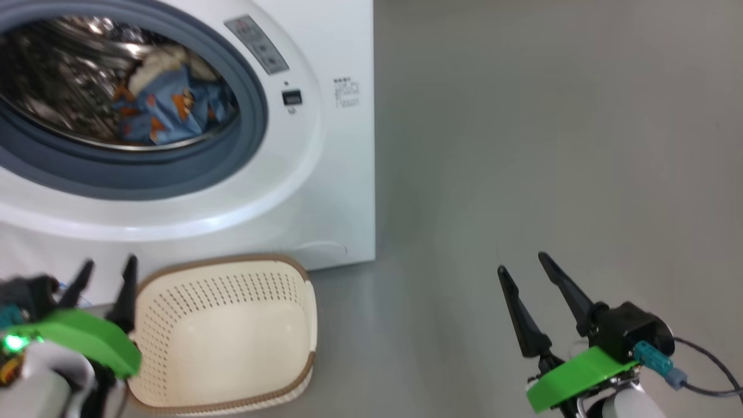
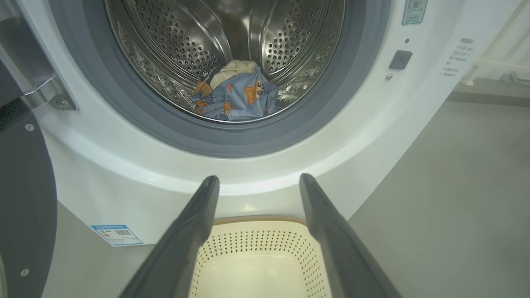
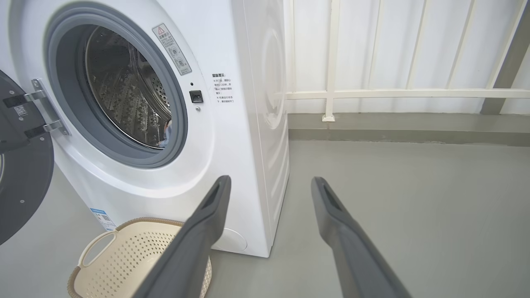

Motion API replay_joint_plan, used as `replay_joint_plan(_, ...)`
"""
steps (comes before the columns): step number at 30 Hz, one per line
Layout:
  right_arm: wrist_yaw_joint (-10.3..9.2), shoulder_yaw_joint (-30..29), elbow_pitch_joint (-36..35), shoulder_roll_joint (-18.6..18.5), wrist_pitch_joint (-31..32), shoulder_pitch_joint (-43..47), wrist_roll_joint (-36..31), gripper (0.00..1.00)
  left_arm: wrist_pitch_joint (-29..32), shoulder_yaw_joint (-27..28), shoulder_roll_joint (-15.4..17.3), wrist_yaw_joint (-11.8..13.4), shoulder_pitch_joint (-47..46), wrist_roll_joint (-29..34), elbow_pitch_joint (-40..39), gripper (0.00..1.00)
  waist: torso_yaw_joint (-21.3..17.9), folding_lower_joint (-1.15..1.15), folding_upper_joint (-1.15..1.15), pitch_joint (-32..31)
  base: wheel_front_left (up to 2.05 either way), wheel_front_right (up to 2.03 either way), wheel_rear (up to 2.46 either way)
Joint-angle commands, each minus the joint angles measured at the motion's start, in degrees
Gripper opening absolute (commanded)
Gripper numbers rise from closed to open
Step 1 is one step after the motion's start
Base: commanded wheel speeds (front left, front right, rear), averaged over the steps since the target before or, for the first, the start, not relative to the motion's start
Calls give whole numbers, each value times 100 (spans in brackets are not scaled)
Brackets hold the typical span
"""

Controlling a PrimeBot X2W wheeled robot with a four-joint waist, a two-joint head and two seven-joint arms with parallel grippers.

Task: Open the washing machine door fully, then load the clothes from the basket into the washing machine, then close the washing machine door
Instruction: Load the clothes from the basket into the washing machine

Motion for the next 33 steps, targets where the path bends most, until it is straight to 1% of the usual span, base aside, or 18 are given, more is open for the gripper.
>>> replay_joint_plan(1, 9, 149, -118, -27, -27, 78, 38, 100, -73, 325, 210, 135, 118, 10, -296, 100, 199, 0, 0, -487, 0, 0, 0)
replay_joint_plan(3, 9, 175, -108, -41, -27, 170, 59, 100, -79, 415, 161, 296, 446, 37, -578, 100, 230, 0, 0, -626, 0, 0, 0)
replay_joint_plan(4, 9, 175, -108, -41, -27, 170, 59, 100, -79, 415, 161, 296, 446, 37, -578, 100, 230, 0, 0, -626, 0, 0, 0)
replay_joint_plan(8, 9, 199, -122, -48, -27, 319, 101, 100, -83, 689, 20, 554, 1018, 119, -1141, 100, 299, 0, 0, -794, 0, 0, 0)
replay_joint_plan(13, 9, 210, -145, -40, -27, 445, 139, 100, -84, 1317, -217, 735, 1639, 202, -1763, 100, 367, 0, 0, -907, 0, 0, 0)
replay_joint_plan(14, 9, 193, -148, -37, -27, 499, 152, 100, -84, 1546, -309, 790, 1876, 357, -1967, 100, 399, 0, 0, -955, 0, 0, 0)
replay_joint_plan(20, 9, 165, -139, -15, -27, 608, 186, 100, -85, 1831, -600, 697, 2433, 744, -2319, 100, 470, 0, 0, -1050, 0, 0, 0)
replay_joint_plan(27, 9, 154, -132, 20, -27, 671, 212, 100, -85, 2059, -991, 584, 2711, 1247, -2436, 100, 542, 0, 0, -1139, 0, 0, 0)
replay_joint_plan(30, 9, 154, -138, 27, -27, 690, 209, 100, -85, 2140, -1164, 503, 2754, 1456, -2448, 100, 574, 0, 0, -1149, 0, 0, 0)
replay_joint_plan(33, 9, 148, -150, 37, -27, 677, 205, 100, -85, 2181, -1292, 369, 2765, 1665, -2428, 100, 593, 0, 0, -1138, 0, 0, 0)
